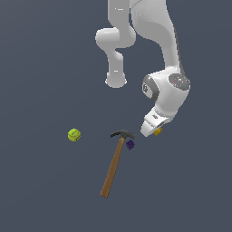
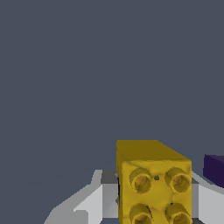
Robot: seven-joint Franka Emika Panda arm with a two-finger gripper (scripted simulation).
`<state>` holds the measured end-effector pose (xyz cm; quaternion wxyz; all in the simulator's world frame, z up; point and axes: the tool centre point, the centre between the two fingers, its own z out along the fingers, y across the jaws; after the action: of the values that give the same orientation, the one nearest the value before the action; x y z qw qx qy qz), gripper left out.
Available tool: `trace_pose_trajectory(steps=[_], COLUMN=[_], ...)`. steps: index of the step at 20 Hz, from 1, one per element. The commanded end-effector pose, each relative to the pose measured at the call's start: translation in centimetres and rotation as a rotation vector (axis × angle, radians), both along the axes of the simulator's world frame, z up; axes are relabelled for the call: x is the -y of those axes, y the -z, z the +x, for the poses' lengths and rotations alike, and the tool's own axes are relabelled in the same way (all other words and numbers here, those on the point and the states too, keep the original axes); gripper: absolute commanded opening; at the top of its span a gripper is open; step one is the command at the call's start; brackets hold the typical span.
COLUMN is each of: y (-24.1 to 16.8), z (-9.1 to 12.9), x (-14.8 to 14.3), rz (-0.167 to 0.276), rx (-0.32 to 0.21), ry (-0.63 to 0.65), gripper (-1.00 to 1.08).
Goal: Pick up a designated object from a clutter of objects.
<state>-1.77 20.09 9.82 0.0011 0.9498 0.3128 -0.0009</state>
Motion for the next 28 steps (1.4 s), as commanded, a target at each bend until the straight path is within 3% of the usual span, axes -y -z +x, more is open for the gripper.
trace_pose_trajectory(steps=[1, 20, 28], y=[-2.0, -17.8, -23.1], z=[-1.0, -9.1, -11.4], x=[-0.1, -1.1, -1.5], rz=[0.0, 0.002, 0.003], rx=[0.001, 0.001, 0.001], ry=[0.0, -0.001, -0.001], gripper=[-1.0, -1.0, -1.0])
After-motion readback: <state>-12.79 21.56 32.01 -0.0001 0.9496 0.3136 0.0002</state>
